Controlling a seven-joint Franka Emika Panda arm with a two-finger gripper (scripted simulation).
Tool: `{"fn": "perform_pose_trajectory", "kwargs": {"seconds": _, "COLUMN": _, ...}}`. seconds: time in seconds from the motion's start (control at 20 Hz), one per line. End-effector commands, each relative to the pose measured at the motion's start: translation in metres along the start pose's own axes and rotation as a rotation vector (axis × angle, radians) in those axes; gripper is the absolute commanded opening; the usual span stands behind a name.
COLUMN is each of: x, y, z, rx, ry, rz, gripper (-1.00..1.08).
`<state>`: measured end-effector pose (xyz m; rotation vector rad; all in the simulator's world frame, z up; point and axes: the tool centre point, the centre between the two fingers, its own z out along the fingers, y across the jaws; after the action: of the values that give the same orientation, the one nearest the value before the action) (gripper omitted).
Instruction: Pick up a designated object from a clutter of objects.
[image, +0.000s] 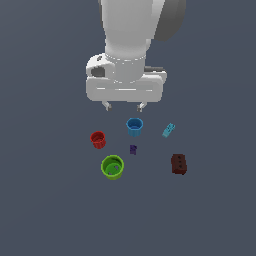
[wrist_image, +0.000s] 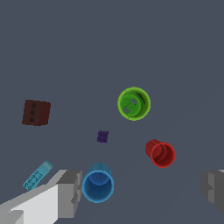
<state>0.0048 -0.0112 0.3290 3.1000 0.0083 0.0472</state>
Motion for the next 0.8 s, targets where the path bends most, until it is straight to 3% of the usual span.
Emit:
{"fn": "perform_pose_trajectory", "kwargs": {"seconds": 0.0, "x": 0.000, "y": 0.000, "z": 0.000, "rx": 0.000, "ry": 0.000, "rz": 0.000, "gripper": 0.28}}
{"fn": "perform_pose_trajectory", "kwargs": {"seconds": 0.75, "x": 0.002, "y": 0.013, "z": 0.003, "rx": 0.008, "ry": 0.003, "rz": 0.059, "gripper": 0.28}}
